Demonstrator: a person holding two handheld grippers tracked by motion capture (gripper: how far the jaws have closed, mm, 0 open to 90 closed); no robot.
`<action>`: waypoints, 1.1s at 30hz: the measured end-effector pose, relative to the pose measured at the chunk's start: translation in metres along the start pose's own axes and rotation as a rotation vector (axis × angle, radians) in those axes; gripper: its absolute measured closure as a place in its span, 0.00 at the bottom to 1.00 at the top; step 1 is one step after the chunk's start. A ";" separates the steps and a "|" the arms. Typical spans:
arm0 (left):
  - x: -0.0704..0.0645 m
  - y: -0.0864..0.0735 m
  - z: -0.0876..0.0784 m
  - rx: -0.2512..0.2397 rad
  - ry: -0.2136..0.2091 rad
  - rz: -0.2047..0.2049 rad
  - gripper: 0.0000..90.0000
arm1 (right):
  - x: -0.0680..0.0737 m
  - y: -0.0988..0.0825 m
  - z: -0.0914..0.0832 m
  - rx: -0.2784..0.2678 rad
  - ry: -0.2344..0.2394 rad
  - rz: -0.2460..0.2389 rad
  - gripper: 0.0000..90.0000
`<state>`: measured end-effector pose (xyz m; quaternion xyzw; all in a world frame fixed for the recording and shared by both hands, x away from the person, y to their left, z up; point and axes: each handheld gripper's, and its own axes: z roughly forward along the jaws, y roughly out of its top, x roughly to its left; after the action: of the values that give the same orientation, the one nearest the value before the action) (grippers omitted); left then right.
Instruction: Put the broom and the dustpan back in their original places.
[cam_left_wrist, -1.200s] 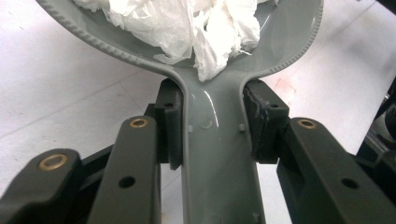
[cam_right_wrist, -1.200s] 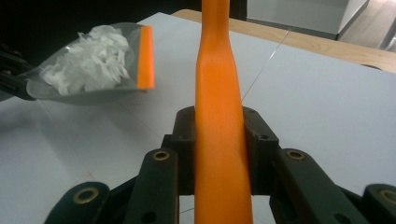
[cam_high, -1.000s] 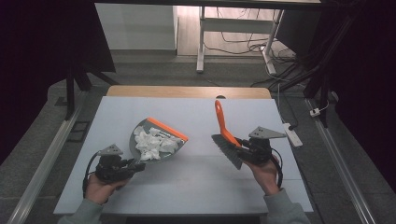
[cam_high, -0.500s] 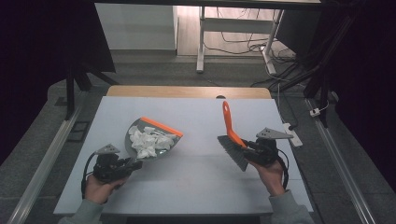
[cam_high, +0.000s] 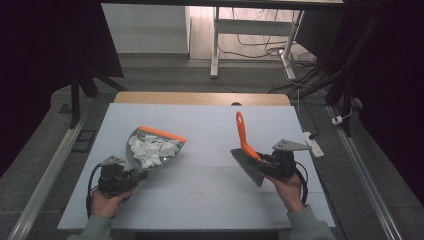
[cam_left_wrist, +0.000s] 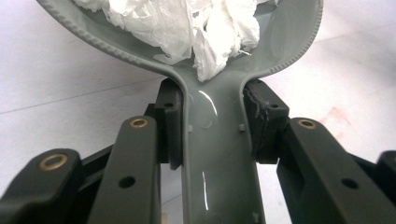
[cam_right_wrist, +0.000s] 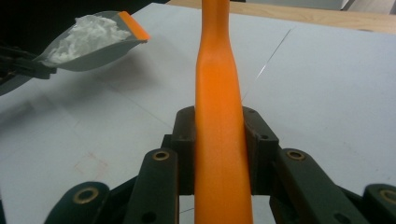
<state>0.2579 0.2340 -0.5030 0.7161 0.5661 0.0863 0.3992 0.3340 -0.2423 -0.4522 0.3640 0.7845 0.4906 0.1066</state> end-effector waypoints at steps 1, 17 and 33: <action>0.000 0.000 0.002 -0.002 0.009 -0.007 0.68 | 0.000 -0.001 0.000 0.004 -0.001 0.000 0.78; 0.004 -0.003 0.027 -0.010 0.108 -0.130 0.68 | -0.001 -0.018 -0.001 0.052 -0.007 0.042 0.78; 0.006 -0.005 0.041 0.033 0.172 -0.161 0.68 | -0.006 -0.029 0.012 0.122 -0.010 0.095 0.78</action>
<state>0.2805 0.2202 -0.5358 0.6648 0.6551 0.1056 0.3430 0.3310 -0.2456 -0.4843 0.4090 0.7942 0.4447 0.0650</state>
